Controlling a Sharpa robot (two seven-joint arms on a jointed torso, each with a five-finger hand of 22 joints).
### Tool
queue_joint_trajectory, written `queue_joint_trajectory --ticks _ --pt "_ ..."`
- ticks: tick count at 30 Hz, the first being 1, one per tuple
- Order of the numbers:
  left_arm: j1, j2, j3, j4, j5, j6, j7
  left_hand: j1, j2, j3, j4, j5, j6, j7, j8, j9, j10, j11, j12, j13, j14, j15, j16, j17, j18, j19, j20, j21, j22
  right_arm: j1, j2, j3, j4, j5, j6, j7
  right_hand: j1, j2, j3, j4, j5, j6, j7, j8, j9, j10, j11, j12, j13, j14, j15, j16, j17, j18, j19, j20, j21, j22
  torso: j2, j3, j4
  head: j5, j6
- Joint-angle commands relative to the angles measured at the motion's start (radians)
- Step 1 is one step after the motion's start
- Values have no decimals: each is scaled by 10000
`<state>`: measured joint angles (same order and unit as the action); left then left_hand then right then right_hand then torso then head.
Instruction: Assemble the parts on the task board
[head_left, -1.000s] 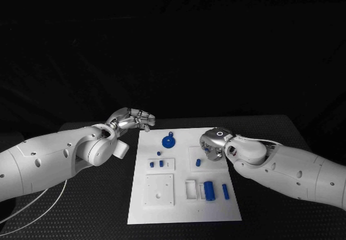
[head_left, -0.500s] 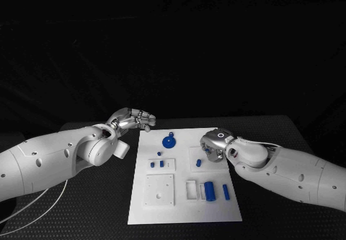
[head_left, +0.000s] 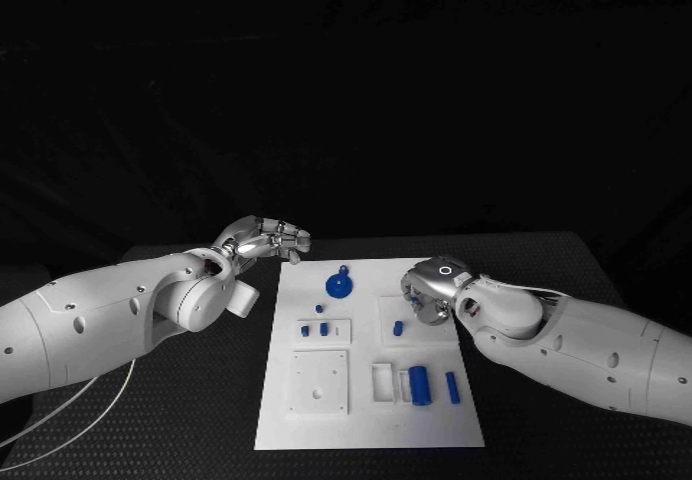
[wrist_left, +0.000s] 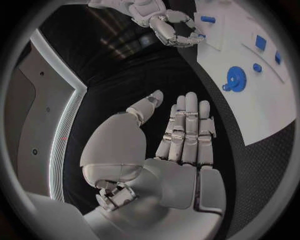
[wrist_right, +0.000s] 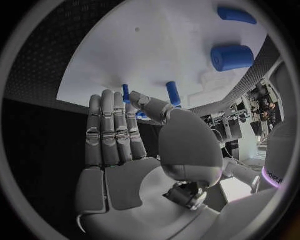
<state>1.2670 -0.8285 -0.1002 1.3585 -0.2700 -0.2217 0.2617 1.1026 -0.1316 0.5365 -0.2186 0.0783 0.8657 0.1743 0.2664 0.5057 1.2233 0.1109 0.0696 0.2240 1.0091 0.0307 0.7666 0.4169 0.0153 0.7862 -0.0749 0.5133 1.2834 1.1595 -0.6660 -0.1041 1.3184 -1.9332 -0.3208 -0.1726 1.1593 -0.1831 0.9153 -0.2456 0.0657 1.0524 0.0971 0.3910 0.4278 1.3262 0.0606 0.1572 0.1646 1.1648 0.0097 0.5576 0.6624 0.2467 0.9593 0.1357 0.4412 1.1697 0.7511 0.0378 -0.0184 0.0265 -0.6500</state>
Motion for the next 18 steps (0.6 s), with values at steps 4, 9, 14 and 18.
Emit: queue_joint_trajectory --ticks 4,9,14,18 --pt "11 27 7 -54 73 133 50 -96 -37 -42 -2 -2 -94 5 -2 -10 -53 -3 -5 -13 49 25 -49 15 -2 12 89 -67 20 108 -215 162 469 381 -46 141 13 -68 84 14 -49 90 11 67 23 99 -9 36 4 74 -25 47 23 151 67 10 44 11 -5 5 -6 31 8" --pt "11 43 7 -101 80 127 56 -102 -39 -45 2 -4 -103 9 -6 -11 -58 -1 -5 -13 51 26 -57 20 -2 12 90 -73 23 163 -424 329 792 630 -112 178 8 -69 92 24 -40 89 11 64 27 99 -9 29 11 74 -25 42 32 151 67 9 46 11 -2 3 -15 52 18" --pt "11 74 7 -227 107 102 75 -108 -41 -48 6 -5 -113 13 -9 -13 -61 0 -5 -14 53 27 -64 24 -2 14 91 -79 25 164 -570 474 1212 1388 -550 483 2 -74 97 33 -34 87 12 62 30 100 -8 24 17 75 -26 38 40 151 69 9 48 11 -16 -2 -12 103 34" --pt "11 168 7 -448 315 25 120 -107 -38 -46 7 -4 -117 14 -10 -13 -61 -1 -3 -14 56 27 -68 28 -1 15 91 -83 27 155 -490 500 1576 2596 -1119 922 -10 -62 106 57 14 74 17 50 37 93 -3 3 30 69 -23 23 58 151 63 9 48 9 -19 2 -14 356 53"
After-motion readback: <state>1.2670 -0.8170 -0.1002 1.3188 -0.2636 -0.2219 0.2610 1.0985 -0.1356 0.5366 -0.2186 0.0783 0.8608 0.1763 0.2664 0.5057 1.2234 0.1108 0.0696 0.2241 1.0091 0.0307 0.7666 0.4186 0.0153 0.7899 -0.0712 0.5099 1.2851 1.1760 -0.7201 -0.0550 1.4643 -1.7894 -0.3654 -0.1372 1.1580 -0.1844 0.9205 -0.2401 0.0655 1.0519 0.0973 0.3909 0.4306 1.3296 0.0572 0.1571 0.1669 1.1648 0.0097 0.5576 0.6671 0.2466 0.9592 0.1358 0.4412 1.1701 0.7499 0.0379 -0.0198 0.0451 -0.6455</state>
